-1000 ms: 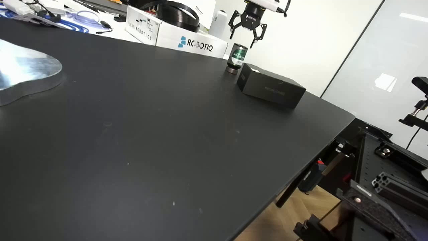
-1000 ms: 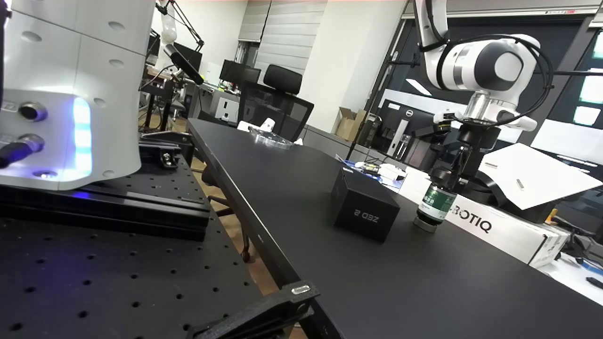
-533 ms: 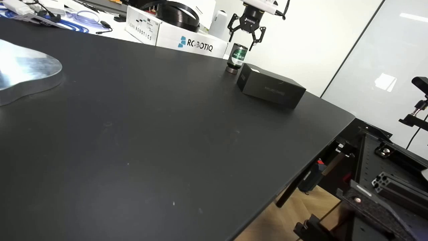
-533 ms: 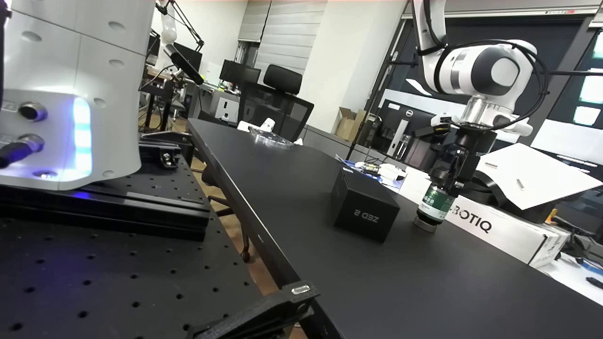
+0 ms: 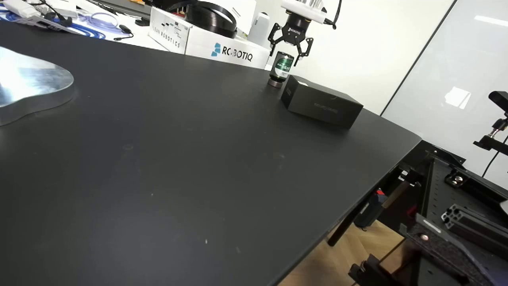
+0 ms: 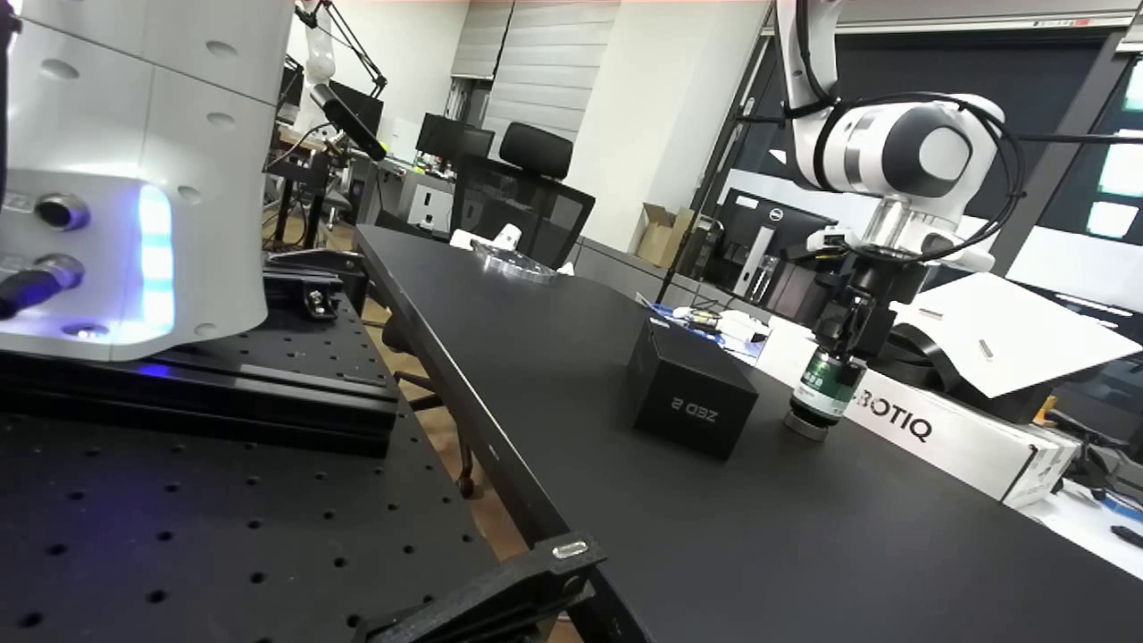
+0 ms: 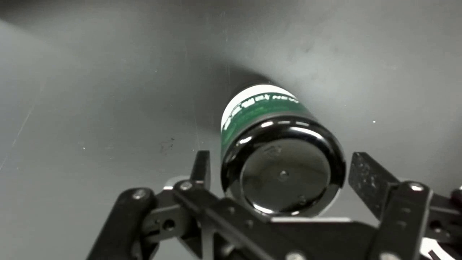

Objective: Put the bottle on the box

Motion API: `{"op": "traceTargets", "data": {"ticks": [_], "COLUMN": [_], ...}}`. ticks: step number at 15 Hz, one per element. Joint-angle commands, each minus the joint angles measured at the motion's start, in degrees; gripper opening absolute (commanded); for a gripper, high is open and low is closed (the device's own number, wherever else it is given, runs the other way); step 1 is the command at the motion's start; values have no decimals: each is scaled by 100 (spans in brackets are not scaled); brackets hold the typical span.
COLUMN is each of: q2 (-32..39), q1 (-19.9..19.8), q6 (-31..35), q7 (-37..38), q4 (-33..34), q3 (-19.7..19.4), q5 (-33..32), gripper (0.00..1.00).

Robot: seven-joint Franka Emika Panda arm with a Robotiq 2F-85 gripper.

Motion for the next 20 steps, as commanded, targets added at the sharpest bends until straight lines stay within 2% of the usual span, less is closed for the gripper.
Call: {"op": "traceTargets", "data": {"ticks": [1, 4, 5, 10, 20], "q2": [11, -339, -503, -1454, -3783], "q1": [-7, -10, -4, 38, -3], "q6": [-132, -179, -180, -255, -105], "q7": [-24, -68, -86, -319, -1272], "q4": [125, -98, -220, -1046, -3670], "q3": [15, 13, 3, -120, -263], "q5": [143, 179, 195, 24, -430], "gripper": [69, 47, 45, 44, 44]}}
